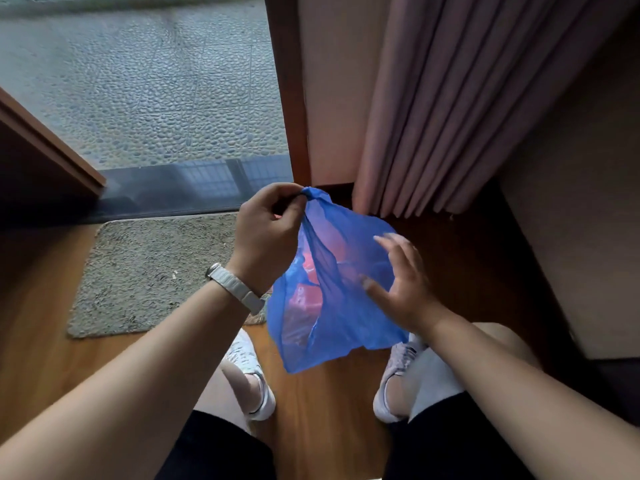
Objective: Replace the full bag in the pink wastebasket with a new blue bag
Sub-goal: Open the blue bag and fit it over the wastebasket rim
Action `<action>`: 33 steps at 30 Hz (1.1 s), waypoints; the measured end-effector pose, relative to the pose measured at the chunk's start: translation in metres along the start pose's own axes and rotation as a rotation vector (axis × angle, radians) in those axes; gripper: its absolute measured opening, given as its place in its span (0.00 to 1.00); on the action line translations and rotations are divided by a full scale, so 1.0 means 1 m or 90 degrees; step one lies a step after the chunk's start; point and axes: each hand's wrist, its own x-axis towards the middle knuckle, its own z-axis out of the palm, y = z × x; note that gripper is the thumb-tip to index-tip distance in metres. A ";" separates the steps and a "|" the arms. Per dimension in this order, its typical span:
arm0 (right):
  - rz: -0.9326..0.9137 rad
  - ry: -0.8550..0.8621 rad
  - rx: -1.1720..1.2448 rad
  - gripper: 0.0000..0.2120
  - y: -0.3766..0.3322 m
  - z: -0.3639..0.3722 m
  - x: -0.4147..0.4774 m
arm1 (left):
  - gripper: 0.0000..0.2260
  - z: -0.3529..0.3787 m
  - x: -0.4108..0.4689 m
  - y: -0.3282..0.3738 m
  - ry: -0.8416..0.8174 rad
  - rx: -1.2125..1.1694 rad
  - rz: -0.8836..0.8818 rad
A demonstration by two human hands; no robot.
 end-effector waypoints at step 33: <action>0.092 -0.581 -0.221 0.36 0.140 0.283 0.111 | 0.10 -0.068 0.066 -0.274 -0.061 0.387 -0.226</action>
